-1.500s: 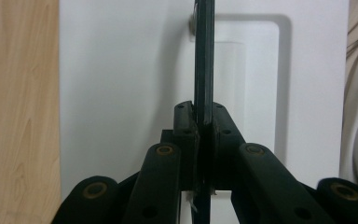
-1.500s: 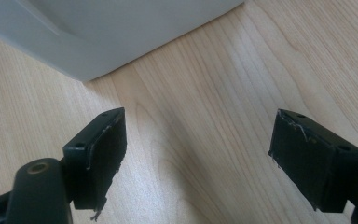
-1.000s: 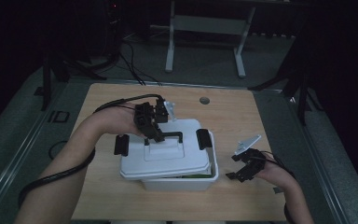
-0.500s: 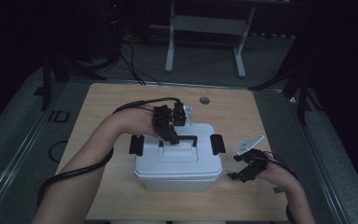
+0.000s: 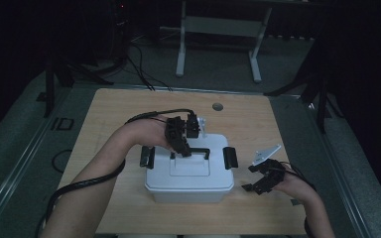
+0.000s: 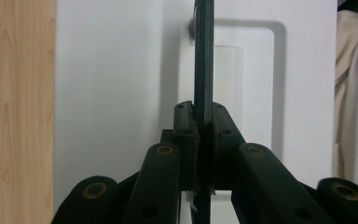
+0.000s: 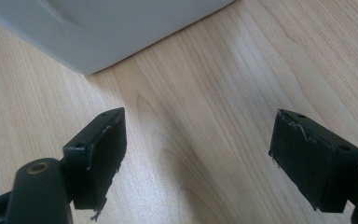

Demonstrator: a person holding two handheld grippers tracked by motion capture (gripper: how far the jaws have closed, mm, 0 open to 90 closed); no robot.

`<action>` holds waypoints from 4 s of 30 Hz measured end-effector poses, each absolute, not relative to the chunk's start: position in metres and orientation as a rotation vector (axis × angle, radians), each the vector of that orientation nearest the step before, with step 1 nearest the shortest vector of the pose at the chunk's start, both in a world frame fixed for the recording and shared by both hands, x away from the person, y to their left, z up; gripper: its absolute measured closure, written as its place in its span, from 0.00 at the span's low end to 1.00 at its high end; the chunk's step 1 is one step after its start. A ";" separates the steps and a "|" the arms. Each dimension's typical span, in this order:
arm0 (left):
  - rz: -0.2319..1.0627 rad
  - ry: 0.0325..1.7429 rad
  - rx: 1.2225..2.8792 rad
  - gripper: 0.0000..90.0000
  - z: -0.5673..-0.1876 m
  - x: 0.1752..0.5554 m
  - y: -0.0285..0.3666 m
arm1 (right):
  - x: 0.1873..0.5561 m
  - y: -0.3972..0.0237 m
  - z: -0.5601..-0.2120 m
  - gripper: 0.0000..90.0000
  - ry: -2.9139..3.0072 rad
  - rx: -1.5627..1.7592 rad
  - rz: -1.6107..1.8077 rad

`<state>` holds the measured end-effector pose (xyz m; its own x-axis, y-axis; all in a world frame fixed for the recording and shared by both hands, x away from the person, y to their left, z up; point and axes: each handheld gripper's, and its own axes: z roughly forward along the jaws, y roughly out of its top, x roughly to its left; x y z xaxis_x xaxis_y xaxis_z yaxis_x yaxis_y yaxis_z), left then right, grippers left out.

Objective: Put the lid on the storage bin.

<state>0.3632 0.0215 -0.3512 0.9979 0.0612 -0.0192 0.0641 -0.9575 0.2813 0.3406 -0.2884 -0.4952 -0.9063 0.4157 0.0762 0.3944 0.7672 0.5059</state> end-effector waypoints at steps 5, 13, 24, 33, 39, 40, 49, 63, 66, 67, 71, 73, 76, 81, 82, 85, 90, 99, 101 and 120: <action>-0.014 0.079 2.864 0.93 -0.357 0.364 0.018 | 0.340 -0.287 -0.497 0.20 2.925 0.676 0.813; -0.021 0.091 2.866 0.93 -0.362 0.367 0.019 | 0.340 -0.287 -0.500 0.20 2.926 0.668 0.819; 0.021 0.096 2.843 0.86 -0.364 0.368 0.024 | 0.340 -0.285 -0.501 0.20 2.932 0.668 0.818; 0.096 0.190 2.813 0.42 -0.364 0.370 0.034 | 0.340 -0.283 -0.500 0.20 2.931 0.661 0.821; 0.055 0.229 2.791 0.27 -0.367 0.372 0.045 | 0.340 -0.282 -0.500 0.20 2.931 0.658 0.822; 0.048 0.234 2.784 0.27 -0.367 0.371 0.048 | 0.340 -0.282 -0.500 0.20 2.931 0.658 0.820; 0.068 0.238 2.734 0.19 -0.369 0.368 0.068 | 0.340 -0.280 -0.497 0.20 2.930 0.658 0.821; 0.123 0.325 2.646 0.17 -0.377 0.366 0.110 | 0.340 -0.278 -0.497 0.20 2.928 0.662 0.825; 0.128 0.344 2.618 0.17 -0.378 0.365 0.119 | 0.340 -0.278 -0.497 0.20 2.928 0.669 0.824; 0.130 0.342 2.609 0.17 -0.379 0.363 0.122 | 0.340 -0.278 -0.497 0.20 2.929 0.668 0.824; 0.130 0.360 2.591 0.17 -0.379 0.361 0.132 | 0.340 -0.278 -0.498 0.20 2.929 0.668 0.827; 0.133 0.387 2.578 0.17 -0.380 0.358 0.145 | 0.340 -0.279 -0.498 0.20 2.927 0.670 0.829; 0.148 0.407 2.558 0.17 -0.380 0.355 0.156 | 0.340 -0.279 -0.498 0.20 2.928 0.670 0.824; 0.155 0.442 2.552 0.17 -0.385 0.350 0.174 | 0.339 -0.279 -0.499 0.20 2.925 0.673 0.832; 0.159 0.448 2.550 0.17 -0.386 0.350 0.177 | 0.339 -0.279 -0.499 0.20 2.926 0.674 0.831; 0.157 0.480 2.532 0.17 -0.389 0.347 0.189 | 0.339 -0.279 -0.499 0.20 2.928 0.671 0.827; 0.161 0.502 2.519 0.17 -0.392 0.343 0.202 | 0.340 -0.278 -0.499 0.20 2.925 0.673 0.831; 0.158 0.531 2.511 0.17 -0.401 0.333 0.221 | 0.339 -0.281 -0.499 0.20 2.915 0.683 0.839; 0.153 0.545 2.513 0.17 -0.405 0.331 0.226 | 0.339 -0.282 -0.499 0.20 2.915 0.682 0.841; 0.118 0.612 2.445 0.17 -0.441 0.318 0.252 | 0.338 -0.288 -0.502 0.20 2.898 0.704 0.860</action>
